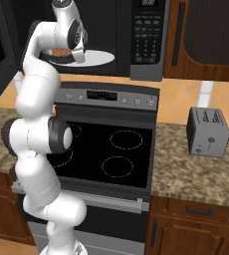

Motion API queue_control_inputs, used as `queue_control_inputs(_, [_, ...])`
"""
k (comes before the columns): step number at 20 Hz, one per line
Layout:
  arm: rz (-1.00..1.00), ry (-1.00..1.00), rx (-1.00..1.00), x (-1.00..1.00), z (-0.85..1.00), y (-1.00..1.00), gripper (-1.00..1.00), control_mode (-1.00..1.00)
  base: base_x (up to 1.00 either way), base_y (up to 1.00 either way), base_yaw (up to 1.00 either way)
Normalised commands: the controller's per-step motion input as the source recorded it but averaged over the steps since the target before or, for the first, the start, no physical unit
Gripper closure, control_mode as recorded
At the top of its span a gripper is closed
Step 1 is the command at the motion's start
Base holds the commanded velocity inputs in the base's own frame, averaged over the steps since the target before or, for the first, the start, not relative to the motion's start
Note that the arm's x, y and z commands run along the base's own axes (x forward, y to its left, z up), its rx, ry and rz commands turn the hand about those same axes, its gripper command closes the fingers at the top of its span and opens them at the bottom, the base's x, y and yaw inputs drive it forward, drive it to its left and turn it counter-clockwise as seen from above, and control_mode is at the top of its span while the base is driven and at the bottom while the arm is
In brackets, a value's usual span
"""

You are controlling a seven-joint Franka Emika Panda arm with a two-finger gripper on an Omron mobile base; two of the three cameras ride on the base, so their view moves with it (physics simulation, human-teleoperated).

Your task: Open the microwave, place the bowl with waffle inside the microwave, then close the microwave door and turn it on.

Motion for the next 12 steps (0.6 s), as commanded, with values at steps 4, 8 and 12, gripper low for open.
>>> queue_control_inputs(4, [-0.01,0.00,0.00,0.19,-0.18,0.00,-1.00,-1.00,0.00,0.00,0.00])
queue_control_inputs(8, [0.00,-0.09,0.00,0.24,-0.21,-0.01,-1.00,-1.00,0.00,0.00,0.00])
queue_control_inputs(12, [0.00,-0.11,0.00,-0.27,-0.31,-0.29,-1.00,-1.00,0.00,0.00,0.00])
